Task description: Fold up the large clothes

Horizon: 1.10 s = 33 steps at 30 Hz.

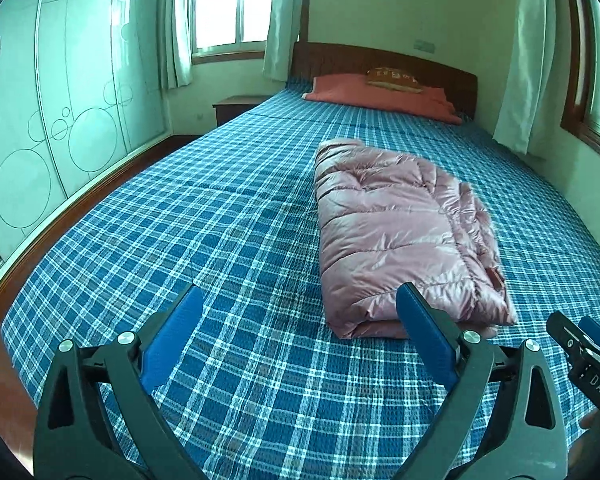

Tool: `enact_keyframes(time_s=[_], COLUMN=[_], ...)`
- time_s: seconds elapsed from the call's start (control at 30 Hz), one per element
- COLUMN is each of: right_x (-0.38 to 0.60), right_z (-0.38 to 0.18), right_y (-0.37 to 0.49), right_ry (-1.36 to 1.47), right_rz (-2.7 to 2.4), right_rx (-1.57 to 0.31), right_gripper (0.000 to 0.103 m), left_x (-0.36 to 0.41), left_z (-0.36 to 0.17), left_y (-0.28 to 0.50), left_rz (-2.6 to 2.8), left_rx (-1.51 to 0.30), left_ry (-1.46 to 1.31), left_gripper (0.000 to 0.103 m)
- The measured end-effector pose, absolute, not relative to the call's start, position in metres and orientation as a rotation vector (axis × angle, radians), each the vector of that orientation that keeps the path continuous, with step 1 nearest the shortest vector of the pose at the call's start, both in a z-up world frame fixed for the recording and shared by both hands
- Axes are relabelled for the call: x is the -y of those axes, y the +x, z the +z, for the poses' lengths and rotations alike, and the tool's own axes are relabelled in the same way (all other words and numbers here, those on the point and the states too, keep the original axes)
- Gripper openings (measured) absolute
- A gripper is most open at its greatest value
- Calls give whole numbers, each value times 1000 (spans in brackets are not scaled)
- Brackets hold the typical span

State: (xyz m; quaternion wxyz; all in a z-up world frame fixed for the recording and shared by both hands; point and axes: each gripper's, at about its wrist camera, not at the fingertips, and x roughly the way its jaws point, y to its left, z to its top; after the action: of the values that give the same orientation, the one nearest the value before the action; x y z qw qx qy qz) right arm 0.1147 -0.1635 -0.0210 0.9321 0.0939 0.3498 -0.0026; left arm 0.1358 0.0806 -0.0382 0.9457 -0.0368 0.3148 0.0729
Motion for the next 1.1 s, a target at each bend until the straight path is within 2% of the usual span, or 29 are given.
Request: enact_keyframes(time_s=[0.33, 1.1], right_x=[140, 133], right_z=[8, 7], right_y=[101, 102], right_ry=[95, 84], right_rz=[-14, -5], right_rx=[-633, -624], right_gripper=[80, 80], left_x=[-76, -75], left_z=[-24, -20], left_y=[120, 114], left_rz=[106, 96], left_rx=[-614, -606], left_ry=[-92, -89], left_gripper=[97, 97])
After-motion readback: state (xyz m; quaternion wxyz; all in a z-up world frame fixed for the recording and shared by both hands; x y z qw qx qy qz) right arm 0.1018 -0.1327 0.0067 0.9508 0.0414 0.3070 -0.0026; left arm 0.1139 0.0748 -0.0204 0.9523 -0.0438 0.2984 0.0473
